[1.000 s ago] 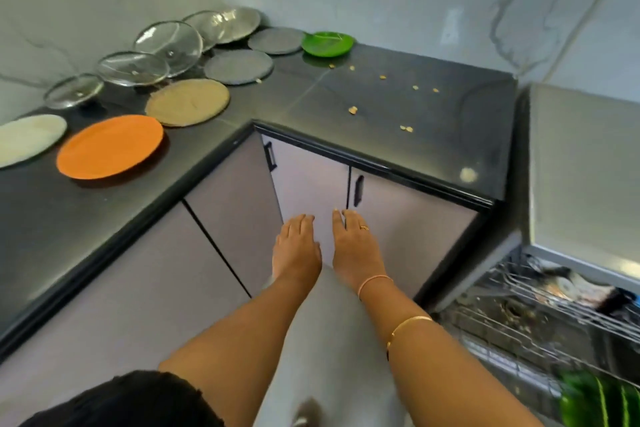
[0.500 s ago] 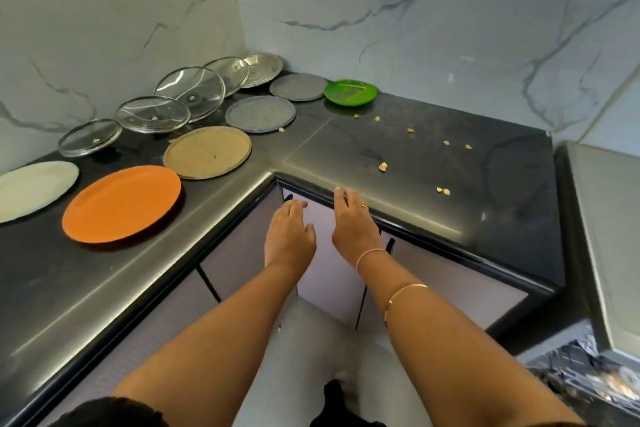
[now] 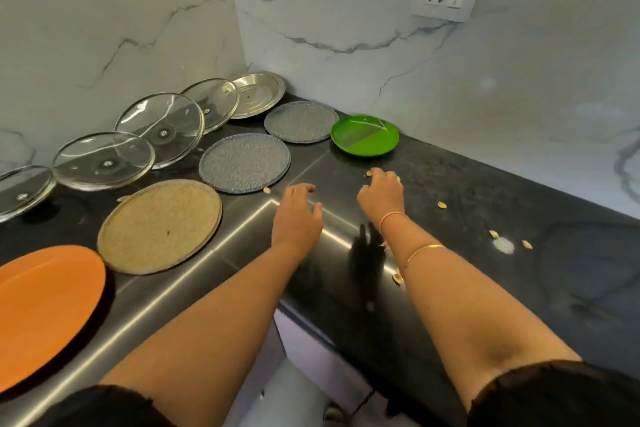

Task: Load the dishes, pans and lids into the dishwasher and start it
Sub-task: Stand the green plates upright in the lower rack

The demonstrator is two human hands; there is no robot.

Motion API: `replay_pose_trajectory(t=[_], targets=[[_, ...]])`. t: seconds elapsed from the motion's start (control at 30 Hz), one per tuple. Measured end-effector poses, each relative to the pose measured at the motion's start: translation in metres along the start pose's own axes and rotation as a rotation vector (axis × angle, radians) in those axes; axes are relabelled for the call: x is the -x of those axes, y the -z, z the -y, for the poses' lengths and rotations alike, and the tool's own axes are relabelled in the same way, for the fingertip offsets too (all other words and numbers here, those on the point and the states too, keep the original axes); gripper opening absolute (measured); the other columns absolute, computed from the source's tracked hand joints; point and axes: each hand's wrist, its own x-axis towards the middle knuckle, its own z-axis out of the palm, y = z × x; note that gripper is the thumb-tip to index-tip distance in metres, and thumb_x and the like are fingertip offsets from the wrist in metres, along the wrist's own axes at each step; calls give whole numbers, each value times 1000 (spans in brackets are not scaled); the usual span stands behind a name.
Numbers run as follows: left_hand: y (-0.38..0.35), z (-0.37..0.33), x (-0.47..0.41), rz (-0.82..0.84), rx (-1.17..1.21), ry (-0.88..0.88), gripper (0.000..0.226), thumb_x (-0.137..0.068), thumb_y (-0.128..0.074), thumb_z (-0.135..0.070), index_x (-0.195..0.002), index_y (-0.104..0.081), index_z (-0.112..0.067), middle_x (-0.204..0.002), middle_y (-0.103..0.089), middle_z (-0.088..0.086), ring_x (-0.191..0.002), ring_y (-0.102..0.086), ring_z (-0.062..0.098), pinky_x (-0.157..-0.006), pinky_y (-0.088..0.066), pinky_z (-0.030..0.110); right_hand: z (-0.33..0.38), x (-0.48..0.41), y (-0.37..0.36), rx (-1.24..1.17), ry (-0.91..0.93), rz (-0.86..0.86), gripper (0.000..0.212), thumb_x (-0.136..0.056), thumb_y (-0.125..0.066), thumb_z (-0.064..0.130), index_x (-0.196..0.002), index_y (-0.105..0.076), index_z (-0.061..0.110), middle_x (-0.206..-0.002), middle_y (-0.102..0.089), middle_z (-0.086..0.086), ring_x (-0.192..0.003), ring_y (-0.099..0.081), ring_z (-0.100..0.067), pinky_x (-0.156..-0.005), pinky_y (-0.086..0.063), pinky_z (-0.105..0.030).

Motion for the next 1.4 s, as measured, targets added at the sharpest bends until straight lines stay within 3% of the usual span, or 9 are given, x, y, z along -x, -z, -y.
replay_pose_trajectory(t=[0.27, 0.4, 0.53, 0.63, 0.8, 0.9, 1.07, 1.27, 1.4], targets=[[-29, -5, -82, 48, 11, 103, 32, -92, -52, -17, -124, -51, -15, -128, -49, 3, -102, -51, 17, -90, -38, 28, -1, -123, -16, -262, -218, 165, 53, -93, -45, 26, -145, -31, 22, -145, -28, -20, -130, -32, -41, -106, -30, -43], [-42, -2, -101, 75, -2, 156, 32, -92, -51, -19, -123, -51, -15, -127, -48, 4, -108, -53, 22, -91, -40, 31, -6, -156, -32, -350, -327, 192, 47, -92, -46, 26, -138, -42, 15, -143, -33, -19, -127, -37, -39, -103, -34, -40], [-53, 2, -107, 95, 16, 184, 30, -92, -51, -20, -122, -51, -18, -131, -48, 0, -111, -52, 16, -92, -40, 28, -15, -171, -36, -331, -332, 85, 38, -93, -47, 29, -113, -61, -1, -129, -49, -24, -113, -50, -40, -94, -41, -38], [-59, 3, -105, 109, 42, 182, 29, -92, -51, -21, -121, -51, -18, -130, -48, -1, -111, -52, 14, -93, -41, 28, -21, -170, -34, -359, -373, -19, 40, -92, -54, 30, -112, -61, -4, -123, -55, -24, -109, -55, -39, -89, -44, -39], [-57, 3, -90, 105, 88, 135, 29, -92, -51, -19, -121, -52, -17, -128, -47, 0, -113, -52, 14, -94, -41, 27, -30, -147, -29, -413, -552, -181, 34, -87, -60, 8, -118, -52, -2, -123, -55, -23, -110, -55, -40, -85, -47, -41], [-46, 4, -80, 68, 70, 109, 30, -92, -52, -19, -121, -52, -17, -124, -50, 3, -104, -54, 16, -88, -39, 25, -27, -129, -24, -744, -662, -256, 46, -81, -59, -4, -120, -37, 3, -113, -54, -18, -103, -58, -38, -81, -54, -47], [-30, 11, -42, 42, -26, -60, 40, -89, -55, -14, -128, -48, -12, -132, -47, 5, -121, -45, 21, -100, -31, 26, -10, -63, -11, -1117, -578, -355, 30, -81, -63, 6, -101, -41, 8, -101, -51, -9, -85, -58, -23, -53, -53, -29], [-18, 10, 29, 95, -340, -332, 67, -90, -53, -23, -148, -18, -15, -157, -12, 7, -146, -3, 27, -118, -4, 38, -19, 59, -13, -884, -478, -499, 20, -75, -60, 22, -94, -54, 19, -77, -56, 7, -82, -62, -23, -73, -55, -41], [-6, 18, 101, 240, -322, -513, 53, -85, -56, -14, -136, -44, -13, -147, -38, 9, -141, -25, 27, -116, -12, 39, -26, 164, -2, -756, -499, -601, 16, -81, -58, 20, -93, -62, 10, -79, -58, 1, -77, -52, -19, -68, -37, -27]])
